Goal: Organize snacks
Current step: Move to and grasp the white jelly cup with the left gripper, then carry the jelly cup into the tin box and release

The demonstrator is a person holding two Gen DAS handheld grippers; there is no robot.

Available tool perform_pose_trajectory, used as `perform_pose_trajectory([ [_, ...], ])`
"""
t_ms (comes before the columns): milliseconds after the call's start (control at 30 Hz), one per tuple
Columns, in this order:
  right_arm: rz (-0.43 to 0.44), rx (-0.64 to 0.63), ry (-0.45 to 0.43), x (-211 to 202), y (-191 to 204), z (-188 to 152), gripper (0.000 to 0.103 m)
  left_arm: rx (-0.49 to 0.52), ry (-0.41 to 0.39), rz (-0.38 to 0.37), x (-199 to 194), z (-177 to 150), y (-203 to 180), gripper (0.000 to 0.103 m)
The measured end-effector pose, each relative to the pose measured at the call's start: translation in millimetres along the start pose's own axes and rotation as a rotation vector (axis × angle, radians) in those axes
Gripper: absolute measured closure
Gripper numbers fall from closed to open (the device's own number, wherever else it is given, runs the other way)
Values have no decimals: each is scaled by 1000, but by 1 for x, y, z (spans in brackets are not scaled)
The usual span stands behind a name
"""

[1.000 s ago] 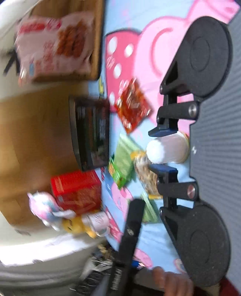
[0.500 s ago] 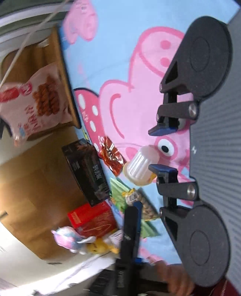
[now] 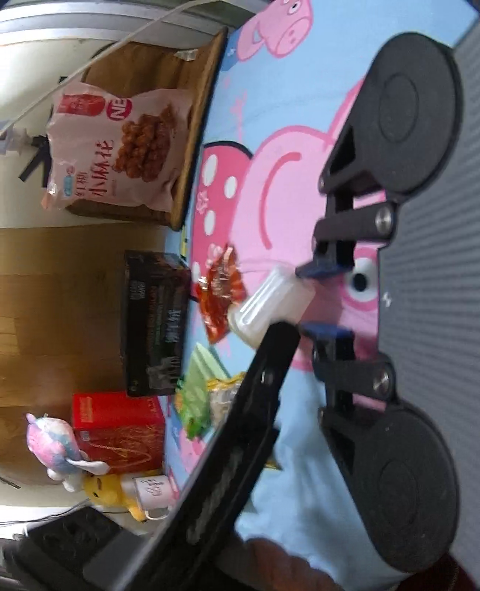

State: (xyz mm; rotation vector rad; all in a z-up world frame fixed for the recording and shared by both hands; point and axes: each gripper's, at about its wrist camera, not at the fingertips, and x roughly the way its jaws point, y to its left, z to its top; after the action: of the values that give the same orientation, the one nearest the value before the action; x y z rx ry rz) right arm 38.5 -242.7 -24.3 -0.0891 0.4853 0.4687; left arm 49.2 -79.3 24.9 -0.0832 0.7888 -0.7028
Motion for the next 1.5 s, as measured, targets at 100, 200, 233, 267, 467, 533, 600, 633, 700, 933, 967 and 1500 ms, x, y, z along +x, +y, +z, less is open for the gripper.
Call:
perform_pose_trajectory([
  [100,45,-9,-27,4,11,10,78,-5,-46,38,-18,-1,5,76],
  [200,64,-50,-29,15,29,18,78,-35,-76,69,-29,-1,19,76],
  [233,69,-59,-27,18,33,21,78,-48,-83,76,-33,-1,25,76],
  [267,73,-71,-27,23,39,24,77,-60,-87,81,-35,-1,31,76],
  [467,105,-59,6,48,52,35,77,-125,-93,104,-43,-6,64,77],
  [533,101,-52,29,53,53,34,76,-151,-83,107,-43,-10,73,76],
  [600,99,-51,34,53,52,33,75,-167,-86,87,-45,-12,77,75],
  [633,102,-52,27,51,52,33,75,-167,-91,87,-47,-11,78,72],
  [700,104,-59,14,47,52,33,75,-156,-105,104,-50,-8,78,64],
  [933,93,-72,28,56,46,38,62,-63,-94,126,-36,21,68,59],
  [967,95,-74,39,59,46,39,62,-36,-83,141,-30,25,64,59],
  [1500,88,-140,-95,81,43,95,65,-48,-167,146,-29,91,85,64],
])
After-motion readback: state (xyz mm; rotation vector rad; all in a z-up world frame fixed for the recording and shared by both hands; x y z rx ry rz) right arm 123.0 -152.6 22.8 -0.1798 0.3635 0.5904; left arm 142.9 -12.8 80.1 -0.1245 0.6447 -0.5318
